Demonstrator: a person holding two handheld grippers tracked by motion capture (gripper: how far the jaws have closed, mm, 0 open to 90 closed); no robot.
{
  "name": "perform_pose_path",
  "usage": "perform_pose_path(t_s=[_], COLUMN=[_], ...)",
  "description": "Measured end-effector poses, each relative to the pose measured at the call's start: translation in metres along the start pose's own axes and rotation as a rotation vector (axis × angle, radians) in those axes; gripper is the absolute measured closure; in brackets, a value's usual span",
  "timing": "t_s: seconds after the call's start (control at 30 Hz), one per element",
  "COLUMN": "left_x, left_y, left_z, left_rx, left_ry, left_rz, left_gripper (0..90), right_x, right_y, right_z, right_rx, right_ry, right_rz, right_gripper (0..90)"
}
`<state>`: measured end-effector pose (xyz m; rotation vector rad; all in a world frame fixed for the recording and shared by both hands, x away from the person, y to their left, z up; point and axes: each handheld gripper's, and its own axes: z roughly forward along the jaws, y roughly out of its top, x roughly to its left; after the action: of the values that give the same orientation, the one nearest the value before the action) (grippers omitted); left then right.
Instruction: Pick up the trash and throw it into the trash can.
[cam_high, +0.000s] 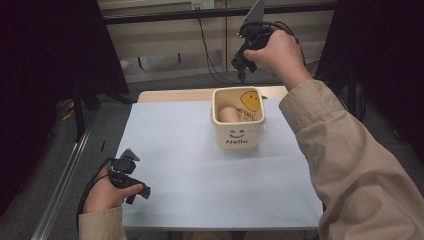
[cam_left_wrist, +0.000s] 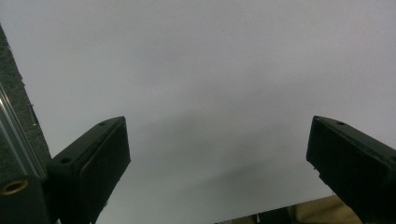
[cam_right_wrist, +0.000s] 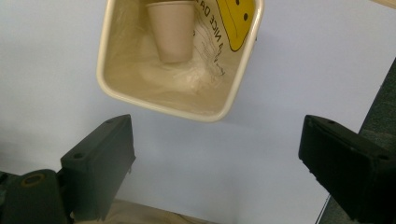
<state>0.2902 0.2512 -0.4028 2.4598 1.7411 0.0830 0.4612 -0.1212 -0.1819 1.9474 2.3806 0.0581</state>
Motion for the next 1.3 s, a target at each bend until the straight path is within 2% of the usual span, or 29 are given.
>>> perform_pose_path(t_s=[0.13, 0.23, 0.27, 0.33, 0.4, 0.43, 0.53, 0.57, 0.63, 0.7, 0.77, 0.8, 0.83, 0.93, 1.0, 1.03, 1.07, 1.1, 1.13, 1.2, 1.27, 1.3], left_x=[-0.001, 0.000, -0.002, -0.003, -0.004, -0.005, -0.004, -0.003, -0.002, -0.001, -0.001, -0.001, -0.001, -0.003, -0.002, -0.003, -0.003, -0.003, -0.002, -0.002, -0.002, -0.002], left_y=[0.000, 0.001, 0.001, 0.001, 0.002, 0.002, 0.001, 0.000, 0.000, 0.000, -0.001, 0.000, 0.000, 0.000, 0.001, 0.001, 0.001, 0.000, 0.001, 0.000, 0.000, 0.000], left_z=[0.000, -0.002, -0.001, -0.001, -0.001, -0.001, -0.001, -0.001, -0.001, -0.001, -0.001, -0.001, -0.001, -0.001, -0.001, -0.001, -0.002, -0.002, -0.003, -0.003, -0.004, -0.004], left_rx=[-0.008, 0.013, -0.004, -0.011, 0.001, 0.000, 0.002, -0.005, -0.001, -0.009, -0.013, -0.011, -0.010, -0.006, -0.005, -0.006, -0.006, -0.005, -0.005, -0.009, -0.008, -0.002], left_ry=[0.006, 0.001, 0.009, 0.011, -0.001, 0.006, 0.010, 0.010, 0.011, 0.012, 0.012, 0.014, 0.014, 0.004, 0.008, 0.008, 0.013, 0.008, 0.012, 0.016, 0.011, 0.008], left_rz=[0.004, 0.024, 0.026, 0.016, 0.023, 0.021, 0.024, 0.016, 0.017, 0.017, 0.009, 0.015, 0.016, 0.011, 0.029, 0.022, 0.023, 0.012, 0.022, 0.016, 0.012, 0.016], left_gripper=[5.9, 5.9, 5.9, 5.8, 5.8, 5.8, 5.8, 5.8, 5.7, 5.7, 5.7, 5.7, 5.7, 5.7, 5.7, 5.7, 5.7, 5.7, 5.7, 5.7, 5.7, 5.7], right_x=[-0.002, -0.005, -0.009, -0.011, -0.016, -0.019, -0.027, -0.033, -0.036, -0.045, -0.047, -0.052, -0.052, -0.057, -0.060, -0.063, -0.063, -0.064, -0.067, -0.068, -0.071, -0.075], right_y=[-0.007, -0.015, -0.022, -0.026, -0.033, -0.037, -0.051, -0.060, -0.064, -0.080, -0.083, -0.095, -0.095, -0.110, -0.119, -0.129, -0.129, -0.132, -0.142, -0.146, -0.156, -0.164], right_z=[-0.002, -0.001, 0.001, 0.002, 0.005, 0.006, 0.011, 0.016, 0.017, 0.029, 0.032, 0.040, 0.040, 0.053, 0.061, 0.071, 0.071, 0.075, 0.086, 0.089, 0.099, 0.110], right_rx=[-0.004, -0.004, -0.005, 0.000, 0.000, -0.002, -0.010, -0.007, -0.006, -0.007, -0.009, -0.010, -0.010, -0.010, -0.012, -0.014, -0.014, -0.011, -0.013, -0.014, -0.018, -0.012], right_ry=[0.005, -0.002, 0.005, 0.003, -0.002, -0.007, 0.016, 0.021, 0.018, 0.012, 0.013, 0.014, 0.014, 0.006, 0.020, 0.022, 0.022, 0.016, 0.008, 0.003, 0.013, 0.021], right_rz=[-0.005, -0.011, -0.025, -0.018, -0.019, -0.018, -0.029, -0.029, -0.031, -0.029, -0.026, -0.027, -0.027, -0.028, -0.029, -0.029, -0.029, -0.026, -0.011, -0.009, 0.001, 0.006], right_gripper=[10.6, 10.6, 10.6, 10.6, 10.6, 10.6, 10.3, 10.1, 10.1, 10.3, 10.6, 10.6, 10.6, 10.1, 10.1, 10.2, 10.2, 10.1, 10.1, 9.9, 9.7, 9.7])
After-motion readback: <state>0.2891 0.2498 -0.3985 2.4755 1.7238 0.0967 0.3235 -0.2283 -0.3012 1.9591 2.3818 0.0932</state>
